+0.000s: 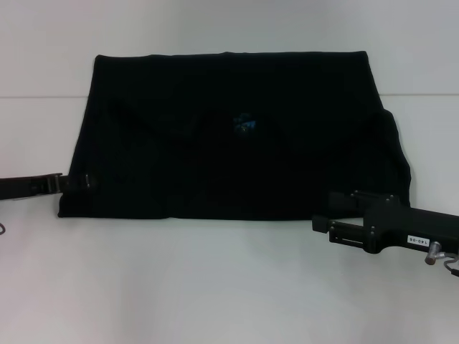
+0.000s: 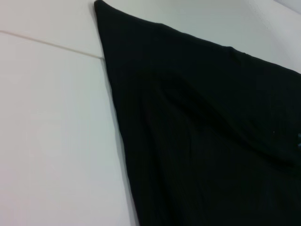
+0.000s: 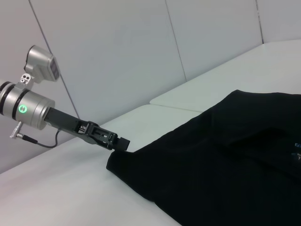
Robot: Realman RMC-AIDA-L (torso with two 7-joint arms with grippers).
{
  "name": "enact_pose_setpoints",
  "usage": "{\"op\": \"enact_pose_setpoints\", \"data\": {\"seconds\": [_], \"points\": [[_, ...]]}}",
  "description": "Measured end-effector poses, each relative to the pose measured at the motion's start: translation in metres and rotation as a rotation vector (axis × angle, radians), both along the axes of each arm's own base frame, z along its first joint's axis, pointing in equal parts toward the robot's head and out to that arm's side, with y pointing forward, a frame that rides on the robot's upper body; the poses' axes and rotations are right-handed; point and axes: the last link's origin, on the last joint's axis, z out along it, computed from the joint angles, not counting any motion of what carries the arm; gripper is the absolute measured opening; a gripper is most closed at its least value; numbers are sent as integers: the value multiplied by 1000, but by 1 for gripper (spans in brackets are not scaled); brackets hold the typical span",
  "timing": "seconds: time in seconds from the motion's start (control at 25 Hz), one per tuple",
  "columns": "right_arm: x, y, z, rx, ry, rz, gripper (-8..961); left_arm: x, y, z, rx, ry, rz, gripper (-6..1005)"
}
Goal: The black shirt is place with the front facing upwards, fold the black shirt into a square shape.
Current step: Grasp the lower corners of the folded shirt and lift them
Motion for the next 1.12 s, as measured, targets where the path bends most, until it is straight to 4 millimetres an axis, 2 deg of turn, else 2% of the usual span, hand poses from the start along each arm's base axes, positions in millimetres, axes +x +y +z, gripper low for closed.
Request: {"op": "enact_pose_setpoints", "data": {"seconds": [0.48,0.88,1.0,1.12], "points": [[0,0,0,1,-1,-2,725,8,-3,-9,-60,-18,-29,870],[2,1,1,-3,4,-24,722,10,-3,-9,-65,-21,-34,680],[3,1,3,-3,8,-37,721,10,-3,-9,-66,-21,-33,437],[4,4,7,-7,19,-68,720,10,-3,-9,-67,-22,-33,347]]}}
